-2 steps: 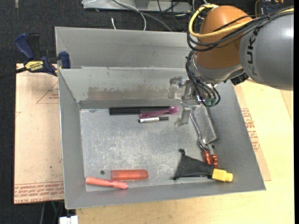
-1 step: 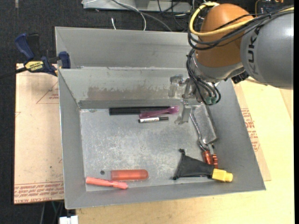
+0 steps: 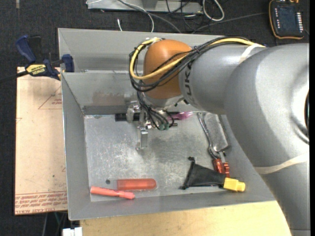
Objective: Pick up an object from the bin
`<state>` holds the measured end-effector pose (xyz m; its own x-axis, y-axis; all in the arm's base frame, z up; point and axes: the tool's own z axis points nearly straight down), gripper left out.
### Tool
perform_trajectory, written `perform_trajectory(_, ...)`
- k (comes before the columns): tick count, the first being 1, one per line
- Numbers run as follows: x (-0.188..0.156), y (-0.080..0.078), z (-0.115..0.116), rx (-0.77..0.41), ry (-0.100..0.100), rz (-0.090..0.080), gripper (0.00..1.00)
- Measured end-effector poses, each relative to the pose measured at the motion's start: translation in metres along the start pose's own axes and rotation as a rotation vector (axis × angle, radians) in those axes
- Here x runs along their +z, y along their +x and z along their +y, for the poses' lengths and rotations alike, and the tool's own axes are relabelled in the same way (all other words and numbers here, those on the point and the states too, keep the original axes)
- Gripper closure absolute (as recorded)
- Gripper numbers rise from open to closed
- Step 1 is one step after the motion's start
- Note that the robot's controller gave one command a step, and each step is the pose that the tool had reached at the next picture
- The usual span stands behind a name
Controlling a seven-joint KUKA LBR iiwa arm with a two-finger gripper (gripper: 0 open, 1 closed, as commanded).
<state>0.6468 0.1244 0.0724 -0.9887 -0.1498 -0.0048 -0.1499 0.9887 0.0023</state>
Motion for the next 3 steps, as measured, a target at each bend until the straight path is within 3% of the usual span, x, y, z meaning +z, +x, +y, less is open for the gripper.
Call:
perform_trajectory(1,-0.084,0.0,-0.059,0.275,0.005,-0.015,0.0)
perform_trajectory(2,-0.026,0.007,-0.066,0.002,-0.005,0.015,0.0)
perform_trajectory(3,0.002,-0.003,-0.01,0.381,0.003,0.002,0.0)
